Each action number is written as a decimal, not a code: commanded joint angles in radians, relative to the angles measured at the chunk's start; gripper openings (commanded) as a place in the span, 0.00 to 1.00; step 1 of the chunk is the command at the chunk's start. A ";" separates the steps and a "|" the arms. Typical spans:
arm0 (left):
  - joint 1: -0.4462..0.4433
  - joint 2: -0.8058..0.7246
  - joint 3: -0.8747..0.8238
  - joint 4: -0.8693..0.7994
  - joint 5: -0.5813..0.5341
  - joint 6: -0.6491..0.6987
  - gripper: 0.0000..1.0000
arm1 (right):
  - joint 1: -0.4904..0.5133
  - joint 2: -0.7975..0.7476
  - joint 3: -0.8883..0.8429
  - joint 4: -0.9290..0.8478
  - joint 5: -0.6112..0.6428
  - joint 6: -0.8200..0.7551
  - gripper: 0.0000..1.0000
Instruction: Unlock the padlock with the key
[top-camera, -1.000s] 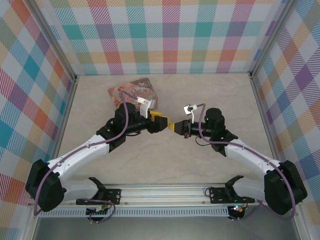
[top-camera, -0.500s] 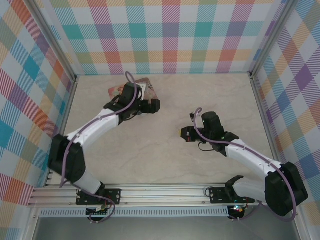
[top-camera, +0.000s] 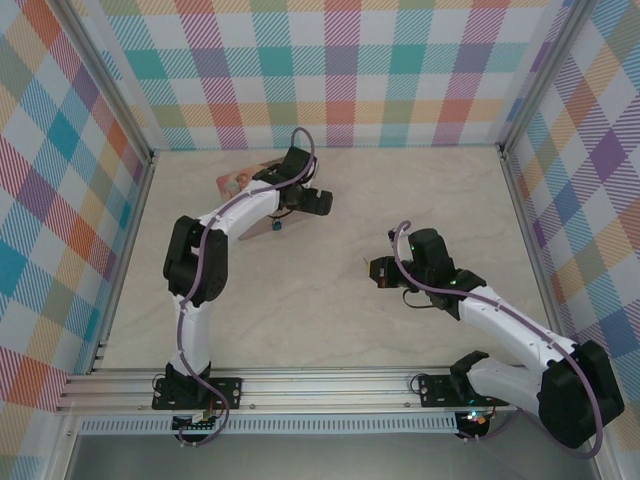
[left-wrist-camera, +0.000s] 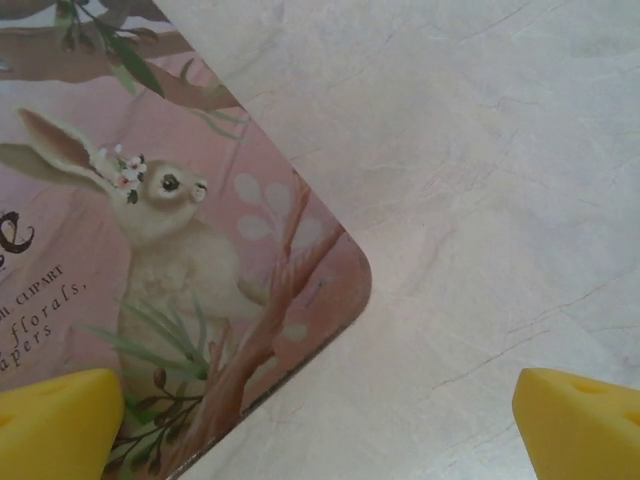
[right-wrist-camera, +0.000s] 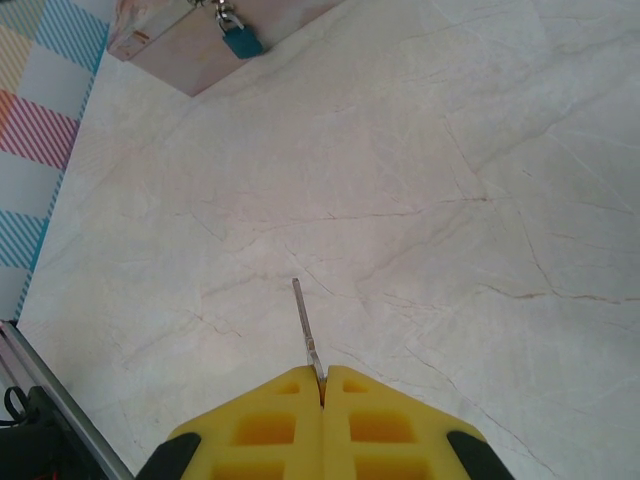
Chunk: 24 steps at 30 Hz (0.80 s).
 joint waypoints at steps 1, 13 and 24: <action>0.004 0.040 0.071 -0.050 0.006 0.033 1.00 | 0.003 -0.014 -0.014 -0.015 0.008 -0.012 0.03; -0.030 0.069 0.100 -0.102 0.049 0.067 0.99 | 0.002 0.013 -0.001 -0.013 0.009 -0.016 0.04; -0.144 -0.129 -0.187 -0.008 0.074 -0.010 0.98 | -0.030 -0.020 0.019 -0.104 0.032 -0.026 0.04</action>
